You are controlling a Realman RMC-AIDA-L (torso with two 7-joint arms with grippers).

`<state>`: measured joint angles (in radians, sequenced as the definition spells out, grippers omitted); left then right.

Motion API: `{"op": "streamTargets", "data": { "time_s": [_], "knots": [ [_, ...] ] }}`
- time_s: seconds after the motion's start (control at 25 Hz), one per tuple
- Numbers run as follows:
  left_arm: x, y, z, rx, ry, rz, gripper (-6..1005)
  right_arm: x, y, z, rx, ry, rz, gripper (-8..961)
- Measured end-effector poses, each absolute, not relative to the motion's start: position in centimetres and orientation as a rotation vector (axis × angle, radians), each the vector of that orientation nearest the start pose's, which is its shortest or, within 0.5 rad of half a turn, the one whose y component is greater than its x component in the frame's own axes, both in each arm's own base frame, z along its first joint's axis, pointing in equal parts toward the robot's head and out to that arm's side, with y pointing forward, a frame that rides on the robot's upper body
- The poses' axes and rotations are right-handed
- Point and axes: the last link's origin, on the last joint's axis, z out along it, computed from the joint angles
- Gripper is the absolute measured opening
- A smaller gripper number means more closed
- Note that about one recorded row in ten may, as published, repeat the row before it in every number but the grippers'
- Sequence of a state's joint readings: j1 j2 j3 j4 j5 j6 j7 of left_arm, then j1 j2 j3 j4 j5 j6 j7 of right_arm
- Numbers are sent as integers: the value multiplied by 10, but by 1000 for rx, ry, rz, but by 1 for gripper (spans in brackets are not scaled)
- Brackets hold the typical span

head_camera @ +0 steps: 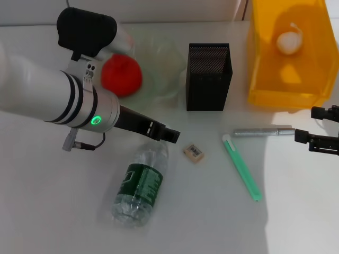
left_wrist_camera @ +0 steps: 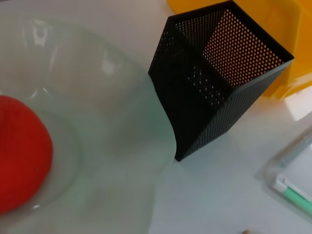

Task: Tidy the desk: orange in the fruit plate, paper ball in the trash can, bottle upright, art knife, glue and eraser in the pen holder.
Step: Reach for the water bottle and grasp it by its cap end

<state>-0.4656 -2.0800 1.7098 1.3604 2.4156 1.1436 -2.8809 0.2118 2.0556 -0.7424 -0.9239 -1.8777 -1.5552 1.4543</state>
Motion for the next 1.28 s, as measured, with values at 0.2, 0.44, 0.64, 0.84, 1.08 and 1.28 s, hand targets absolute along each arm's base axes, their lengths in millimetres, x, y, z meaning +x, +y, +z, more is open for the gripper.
{"op": "streamTargets", "data": {
  "time_s": [0.2,0.44,0.64,0.84,1.08,1.28],
  "knots": [
    [-165,341,-66,-2502,-1133,129,830,326,276,54,-2488,762,585,845],
    [-170,345,-71,-2496,-1145,154,829,326,276,54,-2488,764,585,845],
    [-169,346,-72,-2495,-1135,148,829,326,276,54,-2488,767,587,845],
    [-170,347,-73,-2494,-1136,150,830,326,275,53,-2489,769,586,845],
    [-169,344,-77,-2509,-1125,173,829,326,275,52,-2495,772,579,844],
    [-171,346,-82,-2515,-1135,202,680,327,275,52,-2496,774,576,844]
  ]
}}
